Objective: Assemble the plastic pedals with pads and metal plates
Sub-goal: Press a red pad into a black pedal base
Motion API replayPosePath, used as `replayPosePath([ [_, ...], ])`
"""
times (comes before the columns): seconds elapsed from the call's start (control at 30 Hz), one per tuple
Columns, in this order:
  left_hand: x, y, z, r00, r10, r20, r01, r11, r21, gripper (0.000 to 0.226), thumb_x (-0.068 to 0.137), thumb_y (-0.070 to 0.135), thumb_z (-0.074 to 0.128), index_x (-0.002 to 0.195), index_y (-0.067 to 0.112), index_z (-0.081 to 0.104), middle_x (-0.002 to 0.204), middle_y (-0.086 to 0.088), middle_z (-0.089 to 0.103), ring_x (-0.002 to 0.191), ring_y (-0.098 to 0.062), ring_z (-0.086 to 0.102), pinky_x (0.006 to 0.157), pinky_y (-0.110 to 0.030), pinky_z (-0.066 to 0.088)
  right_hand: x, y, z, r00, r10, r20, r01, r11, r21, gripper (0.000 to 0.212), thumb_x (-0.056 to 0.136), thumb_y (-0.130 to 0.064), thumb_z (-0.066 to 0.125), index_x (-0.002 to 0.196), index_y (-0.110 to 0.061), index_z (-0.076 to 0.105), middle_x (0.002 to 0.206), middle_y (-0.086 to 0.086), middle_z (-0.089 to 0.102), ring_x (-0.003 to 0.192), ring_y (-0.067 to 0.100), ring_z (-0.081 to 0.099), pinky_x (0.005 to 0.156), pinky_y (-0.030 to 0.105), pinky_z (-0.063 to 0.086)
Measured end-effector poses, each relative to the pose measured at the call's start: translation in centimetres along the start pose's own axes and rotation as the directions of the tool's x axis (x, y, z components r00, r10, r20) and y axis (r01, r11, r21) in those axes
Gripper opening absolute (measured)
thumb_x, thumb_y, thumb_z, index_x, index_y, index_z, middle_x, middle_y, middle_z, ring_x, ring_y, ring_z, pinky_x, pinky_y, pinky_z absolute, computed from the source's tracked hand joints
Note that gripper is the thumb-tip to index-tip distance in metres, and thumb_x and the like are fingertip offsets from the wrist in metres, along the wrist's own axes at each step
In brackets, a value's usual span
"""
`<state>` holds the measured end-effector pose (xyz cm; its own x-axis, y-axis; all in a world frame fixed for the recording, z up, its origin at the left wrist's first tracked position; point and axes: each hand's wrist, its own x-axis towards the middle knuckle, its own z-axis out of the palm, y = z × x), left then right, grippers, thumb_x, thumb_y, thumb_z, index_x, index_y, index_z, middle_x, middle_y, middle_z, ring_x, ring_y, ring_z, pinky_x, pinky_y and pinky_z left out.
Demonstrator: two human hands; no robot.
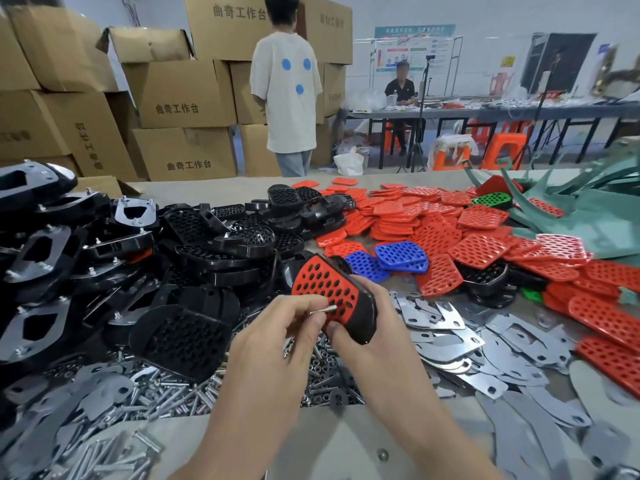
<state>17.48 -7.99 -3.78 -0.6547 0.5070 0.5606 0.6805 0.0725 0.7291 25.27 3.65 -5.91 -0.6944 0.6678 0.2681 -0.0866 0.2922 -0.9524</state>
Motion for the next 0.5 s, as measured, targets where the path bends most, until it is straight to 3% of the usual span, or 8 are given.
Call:
replayPosePath([
  [0.13,0.03,-0.29,0.30,0.999,-0.048,-0.021,0.047,0.997,-0.061,0.013,0.088,0.025,0.070,0.093,0.036,0.071,0.091,0.027,0.072,0.087,0.002,0.070,0.078,-0.012,0.050,-0.28,-0.37,0.30,0.999,-0.033,0.028,0.036,0.993,-0.110,0.043,0.090,-0.013,0.071,0.119,-0.040,0.054,0.104,-0.033,0.066,0.092,-0.003,0.067,0.081,0.017,0.052],
  [0.27,0.09,0.06,0.17,0.999,-0.028,-0.042,0.025,0.997,-0.073,0.010,0.085,0.036,0.064,0.093,0.037,0.072,0.091,0.026,0.072,0.087,0.001,0.070,0.077,-0.008,0.049,-0.44,-0.50,0.46,0.996,-0.081,0.023,0.084,0.979,-0.188,0.042,0.090,-0.018,0.072,0.121,-0.042,0.053,0.104,-0.036,0.064,0.091,-0.004,0.065,0.078,0.014,0.050],
  [0.5,-0.14,0.13,0.26,0.992,0.111,-0.054,-0.103,0.985,0.137,0.015,0.086,0.011,0.075,0.093,0.025,0.073,0.089,0.022,0.070,0.084,0.009,0.064,0.074,-0.004,0.044,-0.79,-0.25,0.50,0.989,-0.132,0.073,0.148,0.947,-0.285,0.057,0.095,-0.012,0.068,0.114,-0.059,0.042,0.095,-0.055,0.057,0.090,-0.021,0.060,0.075,0.000,0.041],
])
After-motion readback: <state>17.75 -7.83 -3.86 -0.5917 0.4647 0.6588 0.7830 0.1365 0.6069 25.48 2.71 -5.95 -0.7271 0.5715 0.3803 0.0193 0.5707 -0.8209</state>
